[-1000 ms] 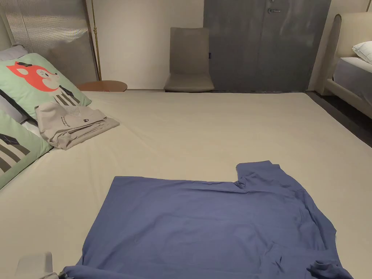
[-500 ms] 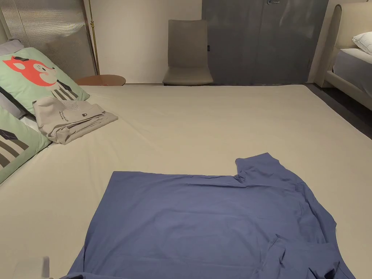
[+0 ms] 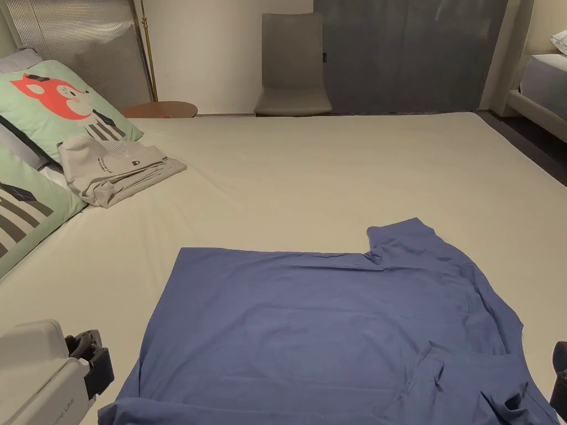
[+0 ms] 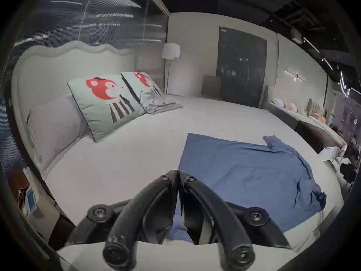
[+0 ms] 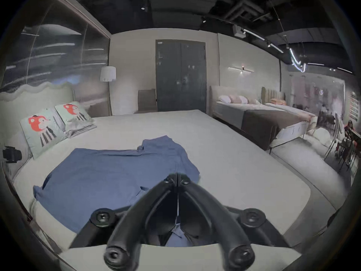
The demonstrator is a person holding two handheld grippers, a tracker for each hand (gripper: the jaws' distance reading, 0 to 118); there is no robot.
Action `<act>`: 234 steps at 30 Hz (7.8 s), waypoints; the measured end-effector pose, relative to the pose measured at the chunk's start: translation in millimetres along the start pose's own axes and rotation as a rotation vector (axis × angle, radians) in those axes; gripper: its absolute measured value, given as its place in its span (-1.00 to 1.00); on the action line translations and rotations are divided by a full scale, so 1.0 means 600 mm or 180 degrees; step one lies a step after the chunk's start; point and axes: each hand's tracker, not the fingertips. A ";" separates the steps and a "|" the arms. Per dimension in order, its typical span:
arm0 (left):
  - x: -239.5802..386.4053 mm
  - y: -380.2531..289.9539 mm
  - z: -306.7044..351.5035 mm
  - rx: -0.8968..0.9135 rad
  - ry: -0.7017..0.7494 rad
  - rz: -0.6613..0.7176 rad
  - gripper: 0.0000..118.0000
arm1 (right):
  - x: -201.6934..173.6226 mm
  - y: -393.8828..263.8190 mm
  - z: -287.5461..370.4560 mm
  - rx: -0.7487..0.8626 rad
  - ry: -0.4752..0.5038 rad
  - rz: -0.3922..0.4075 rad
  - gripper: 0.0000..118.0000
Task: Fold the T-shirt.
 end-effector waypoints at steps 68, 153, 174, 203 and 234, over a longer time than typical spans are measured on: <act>0.034 0.068 -0.429 -0.1243 -0.0134 0.0196 -0.89 | 0.042 0.012 -0.389 -0.1432 -0.0171 -0.0367 -0.95; -0.036 -0.097 -0.073 -0.1711 0.0096 0.0211 -0.91 | 0.069 -0.046 -0.105 -0.2130 0.0102 0.0113 -0.83; 0.098 0.047 -0.044 0.0055 -0.0161 -0.0169 -0.99 | 0.010 0.086 -0.079 -0.0092 -0.0138 -0.0106 -0.79; 0.058 0.085 -0.527 -0.1774 0.0131 -0.0183 -0.40 | -0.021 0.041 -0.251 -0.0703 -0.0150 0.0030 -0.99; 0.055 0.131 -0.329 -0.1255 -0.0235 -0.0249 -0.96 | 0.029 0.141 -0.410 -0.1599 0.0200 0.0151 -0.95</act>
